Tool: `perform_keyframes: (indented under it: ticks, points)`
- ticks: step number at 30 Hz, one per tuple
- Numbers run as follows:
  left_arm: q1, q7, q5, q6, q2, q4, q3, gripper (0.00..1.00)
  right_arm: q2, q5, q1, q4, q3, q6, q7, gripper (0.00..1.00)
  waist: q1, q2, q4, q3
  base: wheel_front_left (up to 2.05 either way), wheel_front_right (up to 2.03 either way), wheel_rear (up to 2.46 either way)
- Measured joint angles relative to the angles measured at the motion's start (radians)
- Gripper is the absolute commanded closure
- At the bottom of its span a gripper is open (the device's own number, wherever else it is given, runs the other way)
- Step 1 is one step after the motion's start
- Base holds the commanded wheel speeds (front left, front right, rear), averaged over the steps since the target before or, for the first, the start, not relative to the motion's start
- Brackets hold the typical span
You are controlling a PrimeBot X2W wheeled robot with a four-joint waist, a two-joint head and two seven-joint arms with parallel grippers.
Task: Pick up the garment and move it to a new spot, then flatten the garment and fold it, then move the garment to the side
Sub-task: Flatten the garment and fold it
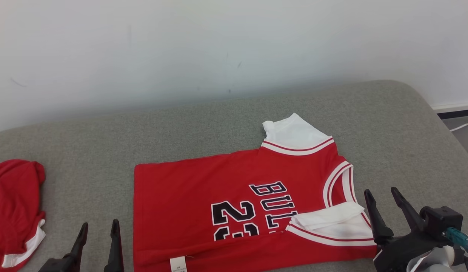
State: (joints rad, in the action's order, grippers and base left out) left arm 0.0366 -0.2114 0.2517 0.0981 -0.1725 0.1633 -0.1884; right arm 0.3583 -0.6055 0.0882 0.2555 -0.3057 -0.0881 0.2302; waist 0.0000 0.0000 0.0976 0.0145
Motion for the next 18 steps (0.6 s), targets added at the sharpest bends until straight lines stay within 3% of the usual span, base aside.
perform_keyframes:
  ticks: [18]
  points:
    - [0.002, 0.015, -0.006, 0.008, 0.006, -0.021, 0.0, 0.0, -0.004, 0.0, -0.002, -0.001, 0.006, -0.006, 0.007, 0.0, 0.0, 0.0, -0.008, 0.005, 0.0, 0.0, 0.0]
